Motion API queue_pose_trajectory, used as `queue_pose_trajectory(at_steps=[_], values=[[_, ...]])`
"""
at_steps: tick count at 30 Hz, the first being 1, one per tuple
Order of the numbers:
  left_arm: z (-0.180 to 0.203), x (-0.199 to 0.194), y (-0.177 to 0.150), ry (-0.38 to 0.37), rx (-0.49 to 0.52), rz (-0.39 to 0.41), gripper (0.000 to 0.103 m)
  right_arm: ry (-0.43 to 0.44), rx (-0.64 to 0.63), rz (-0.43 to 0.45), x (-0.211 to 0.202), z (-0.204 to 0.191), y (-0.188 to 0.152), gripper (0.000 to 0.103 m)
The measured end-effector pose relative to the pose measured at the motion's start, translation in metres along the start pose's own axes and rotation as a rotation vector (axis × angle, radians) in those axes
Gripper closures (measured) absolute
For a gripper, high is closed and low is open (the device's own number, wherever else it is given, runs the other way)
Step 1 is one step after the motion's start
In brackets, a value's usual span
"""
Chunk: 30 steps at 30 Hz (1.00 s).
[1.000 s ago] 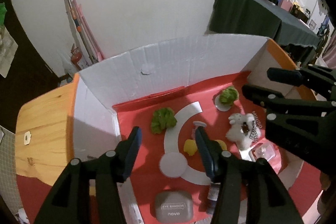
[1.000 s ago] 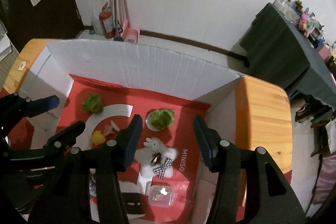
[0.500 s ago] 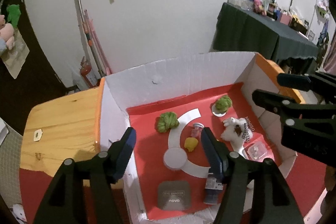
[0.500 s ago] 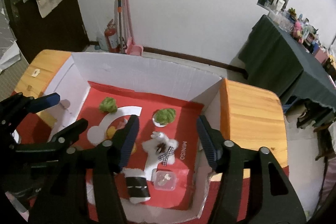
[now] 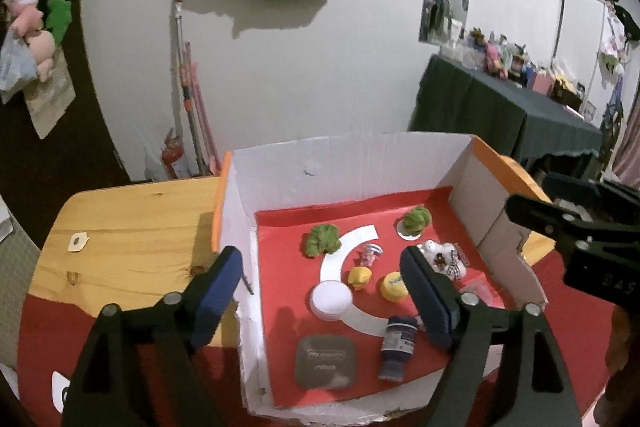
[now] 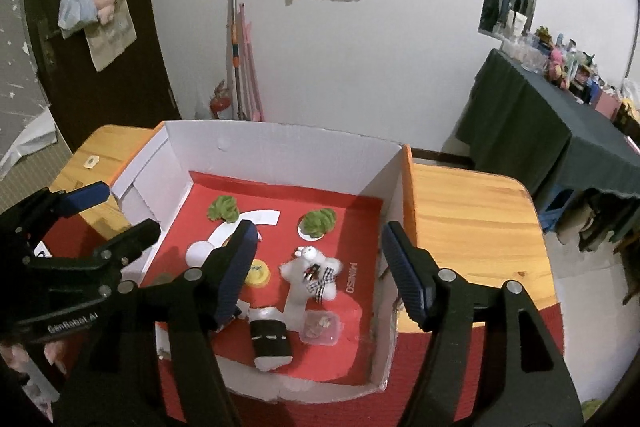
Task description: Organize objects
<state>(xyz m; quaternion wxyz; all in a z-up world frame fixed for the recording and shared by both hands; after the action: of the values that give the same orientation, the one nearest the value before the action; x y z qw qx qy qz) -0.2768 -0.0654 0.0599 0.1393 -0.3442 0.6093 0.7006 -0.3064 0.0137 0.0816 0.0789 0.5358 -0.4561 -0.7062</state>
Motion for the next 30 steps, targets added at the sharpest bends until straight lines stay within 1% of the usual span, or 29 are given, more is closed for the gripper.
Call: queue_pose_trajectory(at_steps=[1, 6, 9, 12, 14, 16, 22, 25, 28, 30], values=[[-0.001, -0.002, -0.001, 0.004, -0.006, 0.015, 0.015, -0.005, 0.002, 0.015, -0.002, 0.001, -0.003, 0.038], [-0.007, -0.01, -0.015, 0.024, -0.025, 0.064, 0.008, -0.013, 0.004, 0.073, -0.008, 0.003, -0.018, 0.029], [-0.009, -0.014, -0.025, 0.02, -0.05, 0.091, 0.005, -0.032, -0.004, 0.11, -0.011, 0.002, -0.026, 0.025], [-0.007, -0.015, -0.033, 0.025, -0.039, 0.109, 0.004, -0.034, -0.007, 0.145, -0.013, -0.002, -0.036, 0.022], [-0.006, -0.018, -0.039, 0.044, -0.025, 0.13, 0.001, -0.028, -0.01, 0.165, -0.013, -0.005, -0.043, 0.016], [-0.006, -0.022, -0.044, 0.054, -0.026, 0.154, 0.0, -0.036, 0.0, 0.177, -0.011, -0.005, -0.05, 0.016], [-0.004, -0.022, -0.052, 0.07, -0.017, 0.179, 0.0, -0.04, 0.024, 0.181, 0.005, -0.002, -0.066, 0.015], [-0.001, -0.014, -0.056, 0.081, 0.002, 0.173, 0.0, -0.047, 0.032, 0.179, 0.013, 0.0, -0.069, 0.015], [-0.002, -0.007, -0.059, 0.081, -0.004, 0.165, 0.0, -0.07, 0.021, 0.18, 0.02, 0.0, -0.07, 0.015], [-0.003, -0.003, -0.061, 0.083, -0.011, 0.162, 0.0, -0.068, 0.027, 0.178, 0.023, 0.0, -0.071, 0.015]])
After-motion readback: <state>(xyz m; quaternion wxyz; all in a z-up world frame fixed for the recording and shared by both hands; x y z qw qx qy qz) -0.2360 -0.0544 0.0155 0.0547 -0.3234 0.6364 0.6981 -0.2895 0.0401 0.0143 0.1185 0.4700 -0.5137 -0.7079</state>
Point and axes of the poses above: each gripper's, at about its wrist camera, not at the fingertips, and x roughly the way its jaws point, z to its right, y to its top, the point moved 10 cm from there along x, roughly the way its jaws point
